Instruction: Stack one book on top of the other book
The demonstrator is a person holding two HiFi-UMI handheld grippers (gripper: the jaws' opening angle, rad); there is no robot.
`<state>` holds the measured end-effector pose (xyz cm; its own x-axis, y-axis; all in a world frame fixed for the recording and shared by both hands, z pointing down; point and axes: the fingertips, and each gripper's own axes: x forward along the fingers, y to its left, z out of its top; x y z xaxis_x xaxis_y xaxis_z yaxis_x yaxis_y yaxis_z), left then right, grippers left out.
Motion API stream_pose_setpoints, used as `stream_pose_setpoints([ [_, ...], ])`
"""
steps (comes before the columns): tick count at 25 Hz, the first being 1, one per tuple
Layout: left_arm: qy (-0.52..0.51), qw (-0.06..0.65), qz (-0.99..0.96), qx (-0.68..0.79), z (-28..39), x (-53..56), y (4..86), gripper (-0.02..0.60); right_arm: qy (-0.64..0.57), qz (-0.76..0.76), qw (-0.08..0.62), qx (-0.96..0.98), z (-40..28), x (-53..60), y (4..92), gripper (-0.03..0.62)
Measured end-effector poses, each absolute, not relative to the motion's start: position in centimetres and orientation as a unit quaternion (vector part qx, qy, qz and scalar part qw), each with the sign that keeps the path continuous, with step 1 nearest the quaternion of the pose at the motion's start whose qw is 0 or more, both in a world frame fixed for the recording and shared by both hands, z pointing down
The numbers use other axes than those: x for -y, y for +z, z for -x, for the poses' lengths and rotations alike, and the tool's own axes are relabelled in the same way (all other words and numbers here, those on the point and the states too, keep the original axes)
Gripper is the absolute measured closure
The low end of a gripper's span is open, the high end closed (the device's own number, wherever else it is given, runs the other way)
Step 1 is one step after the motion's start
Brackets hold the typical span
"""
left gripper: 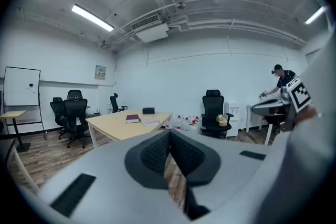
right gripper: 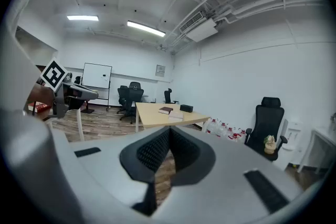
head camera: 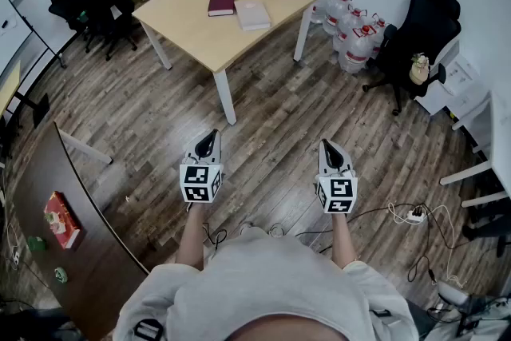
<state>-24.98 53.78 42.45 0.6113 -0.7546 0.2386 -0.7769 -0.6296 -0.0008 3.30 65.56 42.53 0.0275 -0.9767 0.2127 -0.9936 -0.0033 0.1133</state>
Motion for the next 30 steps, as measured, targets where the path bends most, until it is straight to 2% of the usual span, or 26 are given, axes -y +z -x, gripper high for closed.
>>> stream_pose_setpoints([
  [12,0.119,0.052,-0.901,0.414,24.6,-54.3,43.5,0.571,0.031,-0.704,0.11,0.701,-3.8,-65.9,42.7,0.589],
  [13,0.117,0.052,-0.908,0.398,24.0,-54.5,43.6,0.533,0.033,-0.695,0.106,0.71,-3.5,-65.8,42.7,0.589],
  [14,0.112,0.053,-0.917,0.378,23.2,-54.8,43.7,0.378,0.036,-0.683,0.1,0.723,-3.1,-65.6,42.8,0.59],
  [15,0.105,0.055,-0.925,0.36,22.4,-55.2,43.6,0.238,0.041,-0.67,0.088,0.736,-2.7,-65.4,42.9,0.438],
  [16,0.094,0.054,-0.931,0.348,21.8,-55.5,43.5,0.217,0.044,-0.659,0.073,0.747,-2.3,-65.3,42.8,0.15],
  [17,0.085,0.052,-0.935,0.341,21.3,-55.8,43.3,0.194,0.045,-0.656,0.059,0.751,-2.2,-65.3,42.6,0.063],
  [20,0.08,0.046,-0.936,0.34,20.6,-56.4,43.3,0.18,0.038,-0.667,0.046,0.743,-2.8,-65.7,42.3,0.031],
  [30,0.087,0.056,-0.934,0.342,18.7,-56.8,44.0,0.179,0.039,-0.664,0.07,0.744,-4.7,-66.6,43.1,0.031],
])
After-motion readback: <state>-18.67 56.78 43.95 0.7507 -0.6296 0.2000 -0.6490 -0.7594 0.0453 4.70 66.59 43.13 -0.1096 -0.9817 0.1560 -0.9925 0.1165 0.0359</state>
